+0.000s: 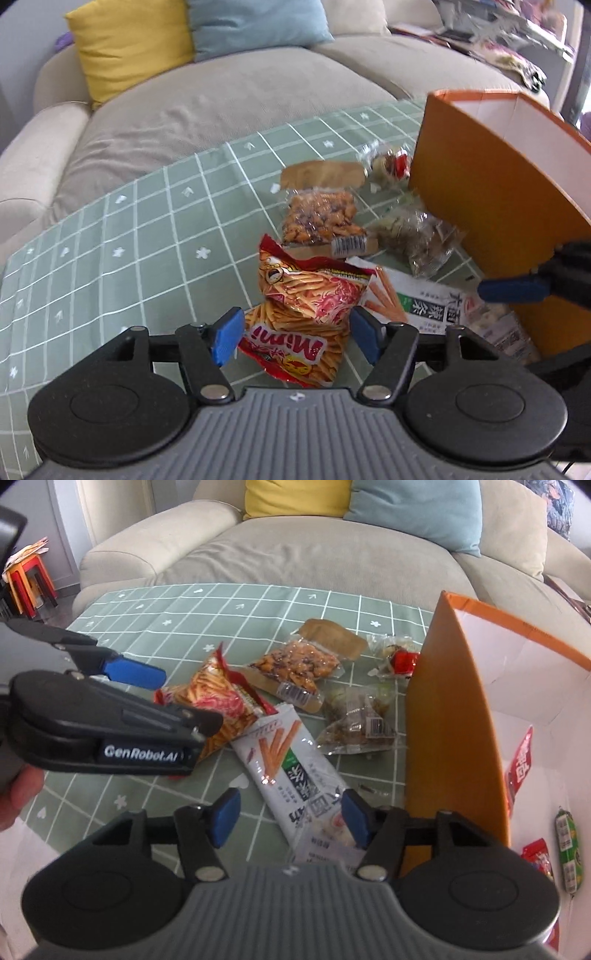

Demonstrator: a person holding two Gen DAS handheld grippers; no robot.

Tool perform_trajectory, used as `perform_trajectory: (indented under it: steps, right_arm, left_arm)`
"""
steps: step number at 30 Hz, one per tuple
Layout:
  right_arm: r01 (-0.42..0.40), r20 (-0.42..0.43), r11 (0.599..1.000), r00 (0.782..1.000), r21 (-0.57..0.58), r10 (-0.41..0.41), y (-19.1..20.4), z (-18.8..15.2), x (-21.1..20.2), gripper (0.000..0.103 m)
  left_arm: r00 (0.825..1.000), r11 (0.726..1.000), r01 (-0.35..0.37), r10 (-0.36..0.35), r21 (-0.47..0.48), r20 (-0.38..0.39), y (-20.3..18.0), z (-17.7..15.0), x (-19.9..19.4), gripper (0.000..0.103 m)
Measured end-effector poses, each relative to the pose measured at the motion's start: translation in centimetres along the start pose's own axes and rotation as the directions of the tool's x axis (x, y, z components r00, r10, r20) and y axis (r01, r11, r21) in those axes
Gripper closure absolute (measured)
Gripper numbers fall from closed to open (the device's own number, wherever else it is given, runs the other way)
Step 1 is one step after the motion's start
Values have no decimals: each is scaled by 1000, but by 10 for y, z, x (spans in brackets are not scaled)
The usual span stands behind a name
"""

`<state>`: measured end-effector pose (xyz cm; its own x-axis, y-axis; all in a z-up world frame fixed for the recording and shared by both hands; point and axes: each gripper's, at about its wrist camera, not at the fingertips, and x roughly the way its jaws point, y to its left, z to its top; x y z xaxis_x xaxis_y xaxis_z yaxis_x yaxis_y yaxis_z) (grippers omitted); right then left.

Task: Organize snacks
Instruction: 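Grasp the red Mimi chip bag with left tool while right tool grasps the white stick-snack bag, then lift both held bags and carry them toward the orange box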

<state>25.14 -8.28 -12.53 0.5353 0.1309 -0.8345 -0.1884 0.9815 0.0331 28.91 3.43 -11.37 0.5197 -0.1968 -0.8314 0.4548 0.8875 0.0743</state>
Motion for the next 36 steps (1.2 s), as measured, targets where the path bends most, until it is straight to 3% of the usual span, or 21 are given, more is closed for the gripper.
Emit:
perform_trajectory:
  steps: [7,9,10,14,23,31,36]
  right_arm:
    - [25,-20,1000,999,-14,-25,0,8,23,39]
    - [30,-17,999,999,-30,-30,2,9,26,37]
    - [34,-16,999,999,-39,-35,3,10,27,36]
    - [41,-22,997,999,-68,-43,4,12,33,36]
    - [12,-68,998,998,-58,-16,1,17,50,33]
    - [-22,-95,998,995,-64,16,21,9,40,41]
    - [-62,-102,997,993,-43,57,34,-4,27,46]
  left_arm:
    - [999,1000,10,-9,10,-31,-2,3,17,24]
    - [998,1000,-17,16,-10,-63,-1,4,24,31]
    - [997,999,-29,27,-19,-74,-1,4,27,40]
    - [997,996,-26,20,-90,-69,4,0,22,50]
    - [997,963,-54,39,-264,-61,14,-25,-15,52]
    - [991,929,-116,84,-351,-106,14,-45,-32,53]
    - [990,916,-116,74,-385,-122,16,-56,-41,54]
